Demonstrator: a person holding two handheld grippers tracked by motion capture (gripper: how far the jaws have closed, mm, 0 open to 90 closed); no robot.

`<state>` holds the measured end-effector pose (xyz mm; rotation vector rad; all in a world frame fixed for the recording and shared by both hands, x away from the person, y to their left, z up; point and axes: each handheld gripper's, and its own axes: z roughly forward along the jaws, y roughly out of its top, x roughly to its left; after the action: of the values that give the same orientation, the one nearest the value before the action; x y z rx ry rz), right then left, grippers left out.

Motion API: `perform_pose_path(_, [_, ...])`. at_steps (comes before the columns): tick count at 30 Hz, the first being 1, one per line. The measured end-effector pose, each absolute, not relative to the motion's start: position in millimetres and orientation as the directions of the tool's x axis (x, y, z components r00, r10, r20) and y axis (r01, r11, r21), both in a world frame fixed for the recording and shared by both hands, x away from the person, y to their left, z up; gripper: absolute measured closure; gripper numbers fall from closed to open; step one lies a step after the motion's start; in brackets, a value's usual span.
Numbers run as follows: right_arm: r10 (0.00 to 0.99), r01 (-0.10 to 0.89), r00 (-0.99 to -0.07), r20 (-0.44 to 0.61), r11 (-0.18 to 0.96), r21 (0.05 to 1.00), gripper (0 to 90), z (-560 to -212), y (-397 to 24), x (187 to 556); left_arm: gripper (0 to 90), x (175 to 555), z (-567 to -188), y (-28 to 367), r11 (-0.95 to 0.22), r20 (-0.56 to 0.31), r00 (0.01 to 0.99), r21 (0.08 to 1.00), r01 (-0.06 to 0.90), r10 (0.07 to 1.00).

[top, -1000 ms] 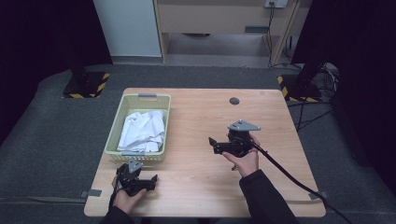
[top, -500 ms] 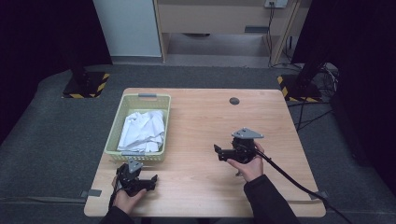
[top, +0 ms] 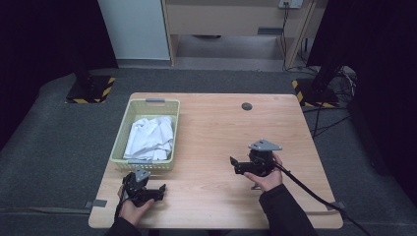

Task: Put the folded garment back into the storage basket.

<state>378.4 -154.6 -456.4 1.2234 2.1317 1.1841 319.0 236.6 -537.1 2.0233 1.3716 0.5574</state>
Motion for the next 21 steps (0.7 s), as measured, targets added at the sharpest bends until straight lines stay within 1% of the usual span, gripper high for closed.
perform_pose_path(9, [0.85,0.492,-0.524,0.044,0.26,0.831,6.3,-461,-162,375,0.0,319,-537,237,-0.265,0.0,0.371,0.698,0.665,0.929])
perform_pose_path(15, [0.857,0.517,-0.513,0.049,0.263,0.814,6.4,-470,-169,374,0.0,319,-537,237,-0.265,0.0,0.371,0.698,0.665,0.929])
perform_pose_path(21, [0.865,0.518,-0.499,0.042,0.259,0.815,6.3,-472,-177,372,0.0,319,-537,237,-0.265,-0.001,0.371,0.698,0.665,0.929])
